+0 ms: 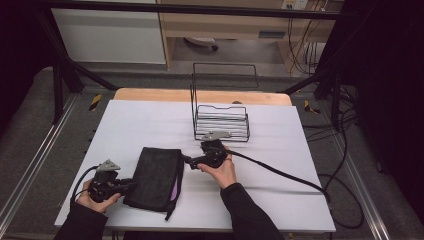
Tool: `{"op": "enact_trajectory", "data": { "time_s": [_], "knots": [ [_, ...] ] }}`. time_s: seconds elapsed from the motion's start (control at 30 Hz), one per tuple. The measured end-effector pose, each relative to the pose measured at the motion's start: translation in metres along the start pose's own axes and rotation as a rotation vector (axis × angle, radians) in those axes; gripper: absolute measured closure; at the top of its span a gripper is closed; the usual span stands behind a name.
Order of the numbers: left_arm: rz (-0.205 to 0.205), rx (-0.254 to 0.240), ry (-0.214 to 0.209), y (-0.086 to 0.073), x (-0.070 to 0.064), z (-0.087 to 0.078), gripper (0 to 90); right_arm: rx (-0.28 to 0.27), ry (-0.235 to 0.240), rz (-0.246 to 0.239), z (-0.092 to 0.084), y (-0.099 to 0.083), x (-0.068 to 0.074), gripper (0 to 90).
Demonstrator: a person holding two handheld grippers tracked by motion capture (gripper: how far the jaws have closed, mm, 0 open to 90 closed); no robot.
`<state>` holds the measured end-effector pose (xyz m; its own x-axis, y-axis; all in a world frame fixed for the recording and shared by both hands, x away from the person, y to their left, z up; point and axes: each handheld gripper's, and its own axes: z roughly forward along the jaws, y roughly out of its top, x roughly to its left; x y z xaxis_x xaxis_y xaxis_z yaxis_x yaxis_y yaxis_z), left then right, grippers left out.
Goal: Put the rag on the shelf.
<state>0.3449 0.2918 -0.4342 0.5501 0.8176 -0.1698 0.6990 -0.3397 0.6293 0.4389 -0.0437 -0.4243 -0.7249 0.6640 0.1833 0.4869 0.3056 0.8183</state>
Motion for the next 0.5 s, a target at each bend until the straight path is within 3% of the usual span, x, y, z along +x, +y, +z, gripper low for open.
{"op": "enact_trajectory", "data": {
  "time_s": [0.3, 0.5],
  "knots": [
    [-0.008, 0.017, -0.008, 0.0, -0.002, 0.003, 72.1, 0.054, 0.014, -0.012, 0.042, 0.002, 0.007, 25.6],
    [-0.005, 0.025, -0.006, 0.0, -0.005, 0.004, 75.9, 0.089, 0.04, -0.002, 0.061, 0.001, 0.008, 43.1]
  ]
}}
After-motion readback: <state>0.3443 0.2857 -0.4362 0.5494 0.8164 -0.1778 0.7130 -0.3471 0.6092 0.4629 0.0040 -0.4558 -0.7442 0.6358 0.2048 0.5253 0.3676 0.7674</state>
